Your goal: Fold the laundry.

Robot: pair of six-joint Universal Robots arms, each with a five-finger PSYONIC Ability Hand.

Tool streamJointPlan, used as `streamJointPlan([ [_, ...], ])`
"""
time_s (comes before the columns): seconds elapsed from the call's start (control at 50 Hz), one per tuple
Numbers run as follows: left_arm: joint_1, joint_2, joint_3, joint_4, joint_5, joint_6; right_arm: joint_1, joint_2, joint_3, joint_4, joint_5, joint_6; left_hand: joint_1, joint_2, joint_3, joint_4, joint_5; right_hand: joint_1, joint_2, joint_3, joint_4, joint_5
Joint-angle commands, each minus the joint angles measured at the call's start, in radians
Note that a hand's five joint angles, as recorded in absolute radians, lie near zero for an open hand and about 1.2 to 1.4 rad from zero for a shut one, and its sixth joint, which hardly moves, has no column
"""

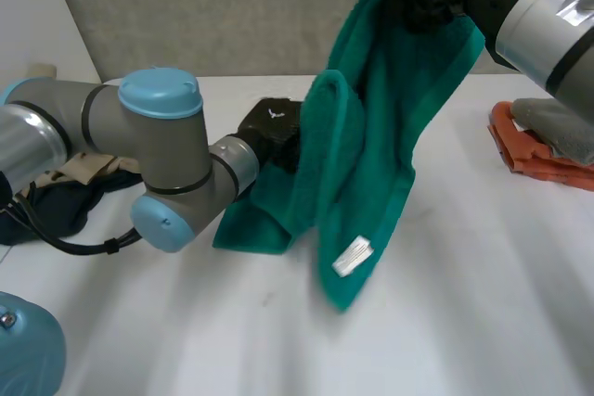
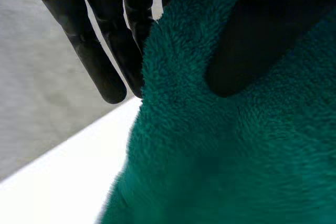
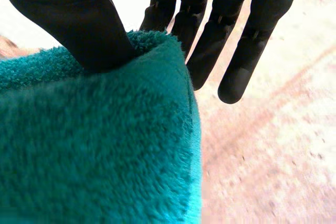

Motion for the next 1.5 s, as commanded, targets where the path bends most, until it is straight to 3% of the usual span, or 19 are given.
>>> streamJointPlan([
  [0.02, 0.065, 0.105, 0.090, 0.070, -0.293, 0.061, -0.033, 0.154, -0.136, -0.021, 0.161, -0.015, 0.221, 0.219, 0.226, 0.215, 0.263, 0.276, 0.219, 0.213, 0.202, 0.236],
  [0.18, 0.105, 0.360, -0.063, 0.186, -0.271, 0.055, -0.011, 0.263, -0.274, -0.058, 0.291, -0.012, 0.221, 0.219, 0.226, 0.215, 0.263, 0.276, 0.219, 0.213, 0.202, 0.236],
  [0.28, 0.091, 0.493, -0.408, 0.245, -0.290, 0.066, 0.028, 0.277, -0.219, -0.069, 0.288, -0.010, 0.221, 0.219, 0.226, 0.215, 0.263, 0.276, 0.219, 0.213, 0.202, 0.236],
  [0.38, 0.016, 0.498, -0.788, 0.318, -0.352, 0.067, 0.039, 0.296, -0.103, -0.112, 0.285, -0.013, 0.221, 0.219, 0.226, 0.215, 0.263, 0.276, 0.219, 0.213, 0.202, 0.236],
  [0.48, -0.077, 0.445, -0.911, 0.346, -0.391, 0.067, 0.065, 0.313, -0.064, -0.147, 0.285, -0.024, 0.120, 0.117, 0.125, 0.113, 0.161, 0.276, 0.219, 0.213, 0.202, 0.236],
  [0.5, -0.105, 0.443, -0.905, 0.328, -0.397, 0.069, 0.074, 0.311, -0.067, -0.150, 0.285, -0.030, -0.323, -0.326, -0.318, -0.329, -0.282, 0.276, 0.219, 0.213, 0.202, 0.236],
  [0.52, -0.116, 0.447, -0.896, 0.314, -0.396, 0.070, 0.078, 0.310, -0.067, -0.150, 0.285, -0.035, -0.548, -0.551, -0.543, -0.555, -0.507, 0.276, 0.219, 0.213, 0.202, 0.236],
  [0.56, -0.108, 0.489, -0.847, 0.272, -0.393, 0.085, 0.091, 0.300, -0.073, -0.150, 0.285, -0.045, -0.962, -0.965, -0.957, -0.969, -0.921, 0.276, 0.219, 0.213, 0.202, 0.236],
  [0.58, -0.099, 0.510, -0.824, 0.259, -0.393, 0.093, 0.097, 0.296, -0.077, -0.150, 0.285, -0.048, -1.000, -1.003, -0.995, -1.007, -0.959, 0.276, 0.219, 0.213, 0.202, 0.236],
  [0.68, 0.019, 0.582, -0.678, 0.208, -0.373, 0.115, 0.114, 0.257, -0.073, -0.156, 0.276, -0.052, -1.000, -1.003, -0.995, -1.007, -0.959, 0.276, 0.219, 0.213, 0.202, 0.236],
  [0.78, 0.146, 0.503, -0.498, 0.142, -0.259, 0.101, 0.122, 0.198, -0.044, -0.158, 0.221, -0.047, -1.000, -1.003, -0.995, -1.007, -0.959, 0.276, 0.219, 0.213, 0.202, 0.236],
  [0.86, 0.191, 0.381, -0.364, 0.085, -0.148, 0.066, 0.122, 0.120, 0.001, -0.188, 0.135, -0.038, -1.000, -1.003, -0.995, -1.007, -0.959, 0.276, 0.219, 0.213, 0.202, 0.236],
  [0.92, 0.200, 0.276, -0.257, 0.026, -0.048, 0.055, 0.124, 0.052, 0.034, -0.227, 0.074, -0.013, -1.000, -1.003, -0.995, -1.007, -0.959, 0.276, 0.219, 0.213, 0.202, 0.236],
  [1.08, 0.179, 0.071, -0.069, -0.134, 0.162, 0.063, 0.119, -0.074, 0.045, -0.296, 0.024, 0.121, -1.000, -1.003, -0.995, -1.007, -0.959, 0.276, 0.219, 0.213, 0.202, 0.236],
  [1.14, 0.151, 0.027, -0.045, -0.166, 0.199, 0.067, 0.111, -0.095, 0.042, -0.307, 0.014, 0.166, -1.000, -1.003, -0.995, -1.007, -0.959, 0.276, 0.219, 0.213, 0.202, 0.236],
  [1.18, 0.122, -0.009, -0.025, -0.185, 0.215, 0.072, 0.096, -0.100, 0.034, -0.316, 0.010, 0.198, -0.798, -0.801, -0.794, -0.805, -0.757, 0.276, 0.219, 0.213, 0.202, 0.236],
  [1.24, 0.108, -0.030, 0.009, -0.186, 0.177, 0.092, 0.072, -0.074, 0.022, -0.320, 0.009, 0.208, 0.160, 0.158, 0.165, 0.154, 0.201, 0.276, 0.219, 0.213, 0.202, 0.236],
  [1.4, 0.150, 0.050, 0.141, -0.064, -0.116, 0.063, -0.005, 0.067, -0.052, -0.322, 0.073, 0.145, 0.221, 0.219, 0.226, 0.215, 0.263, 0.276, 0.219, 0.213, 0.202, 0.236],
  [1.5, 0.165, 0.177, 0.138, 0.190, -0.260, 0.015, -0.021, 0.176, -0.165, -0.340, 0.207, 0.081, 0.221, 0.219, 0.226, 0.215, 0.263, 0.276, 0.219, 0.213, 0.202, 0.236],
])
